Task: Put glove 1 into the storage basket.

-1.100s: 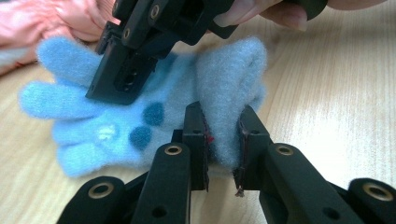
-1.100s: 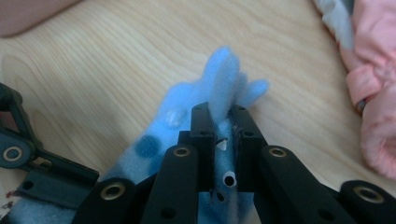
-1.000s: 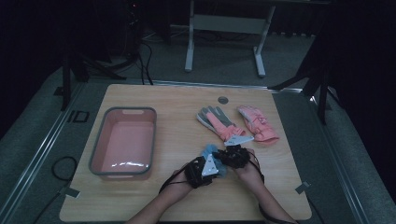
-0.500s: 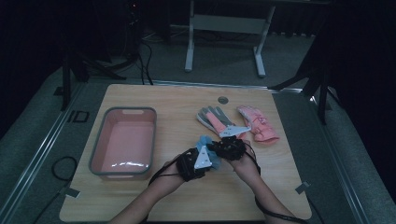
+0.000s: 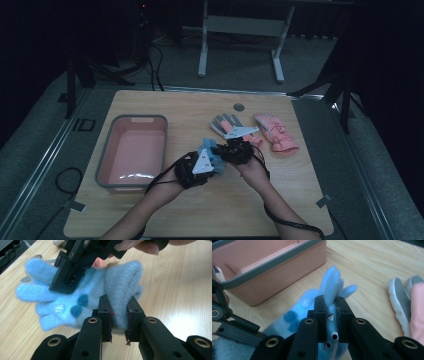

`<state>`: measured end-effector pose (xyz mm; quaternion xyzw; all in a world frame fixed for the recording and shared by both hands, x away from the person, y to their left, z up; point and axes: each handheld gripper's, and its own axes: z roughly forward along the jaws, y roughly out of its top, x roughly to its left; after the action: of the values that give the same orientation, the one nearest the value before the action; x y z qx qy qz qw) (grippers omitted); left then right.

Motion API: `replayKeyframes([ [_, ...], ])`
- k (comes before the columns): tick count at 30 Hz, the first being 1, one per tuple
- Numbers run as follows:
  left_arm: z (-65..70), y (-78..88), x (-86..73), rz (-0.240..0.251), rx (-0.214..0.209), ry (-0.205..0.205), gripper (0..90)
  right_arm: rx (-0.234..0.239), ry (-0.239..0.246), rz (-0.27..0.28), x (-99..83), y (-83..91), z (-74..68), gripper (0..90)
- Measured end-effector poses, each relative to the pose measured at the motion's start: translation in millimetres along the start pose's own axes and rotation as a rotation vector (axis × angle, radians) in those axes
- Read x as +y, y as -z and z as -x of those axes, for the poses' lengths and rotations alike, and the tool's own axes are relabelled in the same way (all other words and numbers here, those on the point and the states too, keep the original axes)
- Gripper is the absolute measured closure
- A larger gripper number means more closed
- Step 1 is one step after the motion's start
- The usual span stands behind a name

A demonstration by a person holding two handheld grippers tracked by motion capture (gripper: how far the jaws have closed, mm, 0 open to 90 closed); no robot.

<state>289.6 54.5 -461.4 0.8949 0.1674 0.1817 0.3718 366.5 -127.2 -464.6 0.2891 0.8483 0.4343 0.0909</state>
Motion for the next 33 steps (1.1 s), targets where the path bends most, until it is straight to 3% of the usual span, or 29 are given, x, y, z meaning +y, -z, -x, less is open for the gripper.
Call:
replayKeyframes([
  [9, -17.5, 25.9, -3.1, -0.018, 0.043, 0.012, 78.4, -0.004, 0.071, 0.011, 36.9, -11.2, -17.4, 81.9],
  [15, -29.6, 46.0, -9.2, -0.031, 0.078, 0.017, 78.4, 0.015, 0.084, 0.025, 58.1, -22.5, -26.5, 81.8],
  [22, -41.0, 64.8, -21.3, -0.049, 0.106, 0.033, 78.4, 0.023, 0.123, 0.026, 79.5, -38.2, -43.3, 81.9],
  [33, -56.5, 93.9, -48.6, -0.065, 0.153, 0.076, 78.4, 0.066, 0.142, 0.040, 106.4, -66.3, -67.2, 81.8],
])
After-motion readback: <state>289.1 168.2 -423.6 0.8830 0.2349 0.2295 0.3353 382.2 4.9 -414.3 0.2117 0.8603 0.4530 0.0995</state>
